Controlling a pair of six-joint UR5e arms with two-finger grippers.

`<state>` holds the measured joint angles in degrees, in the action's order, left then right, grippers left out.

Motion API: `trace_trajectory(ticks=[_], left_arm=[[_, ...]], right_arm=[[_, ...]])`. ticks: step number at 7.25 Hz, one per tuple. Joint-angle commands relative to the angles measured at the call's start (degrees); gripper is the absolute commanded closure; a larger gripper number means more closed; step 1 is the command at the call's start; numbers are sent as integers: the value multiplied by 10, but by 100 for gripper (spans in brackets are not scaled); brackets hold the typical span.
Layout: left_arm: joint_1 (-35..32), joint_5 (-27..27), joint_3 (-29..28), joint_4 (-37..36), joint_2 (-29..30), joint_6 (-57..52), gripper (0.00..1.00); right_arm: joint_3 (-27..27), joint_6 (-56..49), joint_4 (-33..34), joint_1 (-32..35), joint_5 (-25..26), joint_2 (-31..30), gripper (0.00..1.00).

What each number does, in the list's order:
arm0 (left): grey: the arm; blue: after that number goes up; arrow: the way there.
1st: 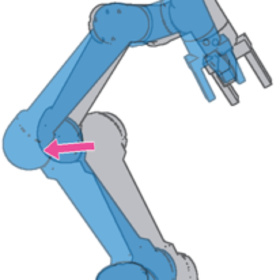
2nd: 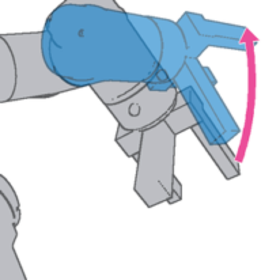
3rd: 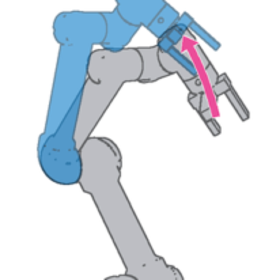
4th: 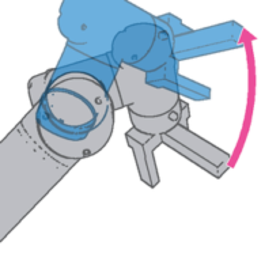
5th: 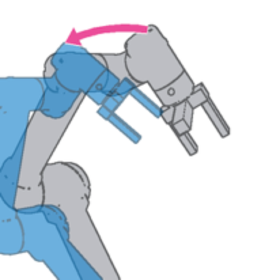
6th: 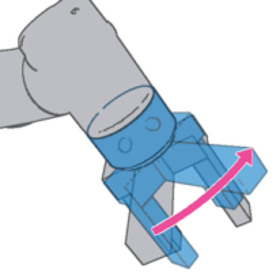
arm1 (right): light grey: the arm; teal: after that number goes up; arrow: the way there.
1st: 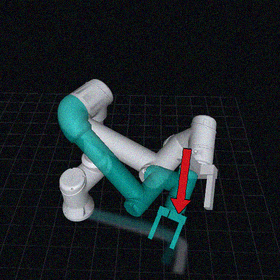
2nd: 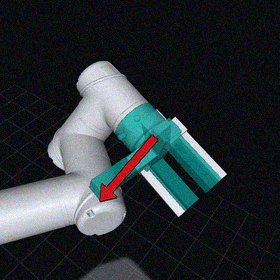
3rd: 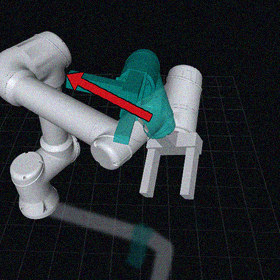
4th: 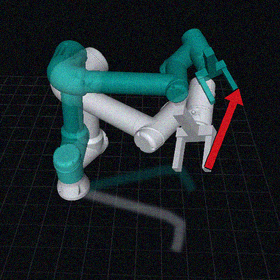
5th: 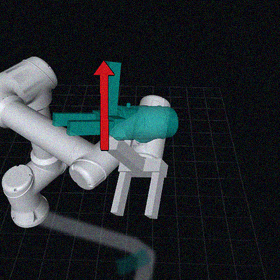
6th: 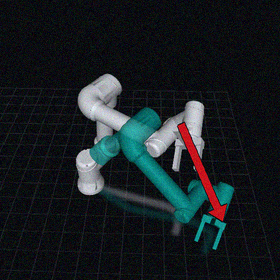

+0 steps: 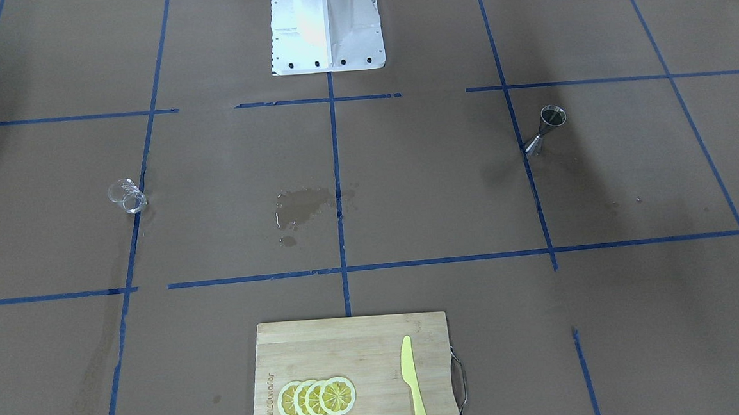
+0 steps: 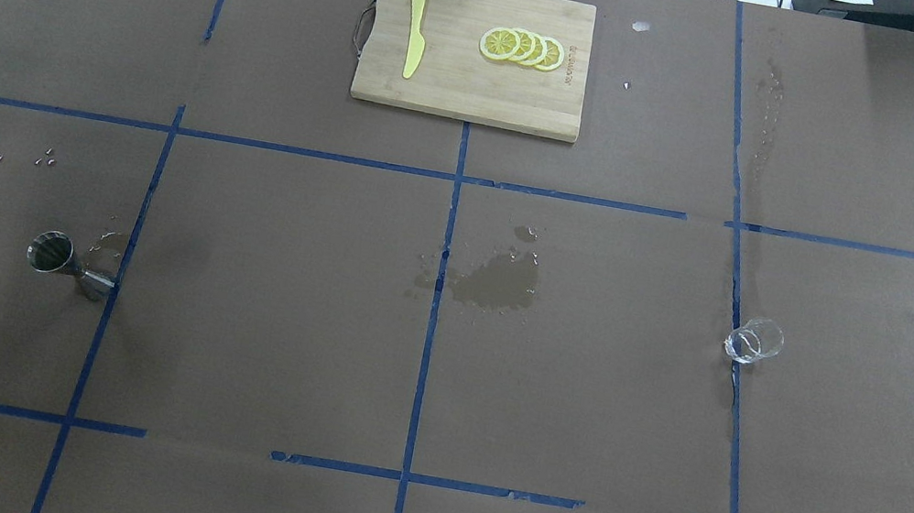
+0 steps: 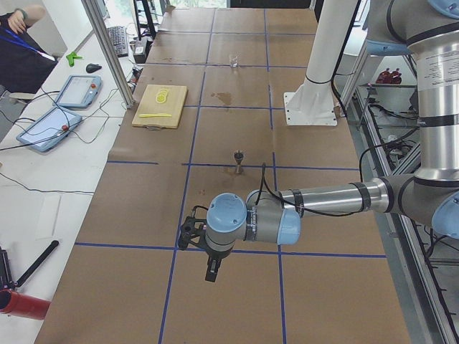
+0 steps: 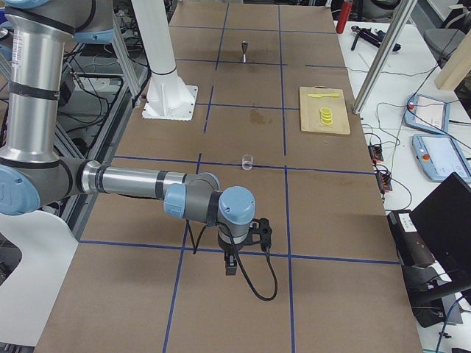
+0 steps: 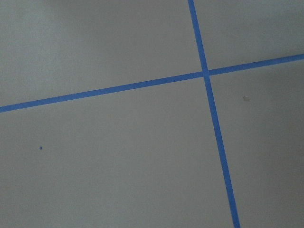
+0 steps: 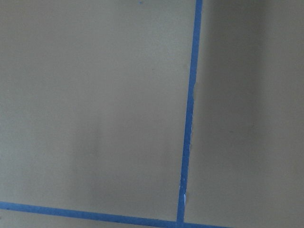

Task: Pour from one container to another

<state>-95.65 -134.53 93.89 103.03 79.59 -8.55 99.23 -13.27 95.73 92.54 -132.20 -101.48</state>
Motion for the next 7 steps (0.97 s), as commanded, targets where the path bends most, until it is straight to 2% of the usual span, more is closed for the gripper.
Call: trace_trajectory(ticks=[1, 4, 7], left_arm=[[7, 0, 0, -18, 0, 5, 0], [7, -1, 4, -27, 2, -1, 0], [8, -1, 4, -22, 3, -2, 0]], right_arm=[[3, 15, -20, -22, -2, 3, 0], [1, 34, -90, -23, -5, 1, 0], [0, 32, -90, -23, -5, 1, 0]])
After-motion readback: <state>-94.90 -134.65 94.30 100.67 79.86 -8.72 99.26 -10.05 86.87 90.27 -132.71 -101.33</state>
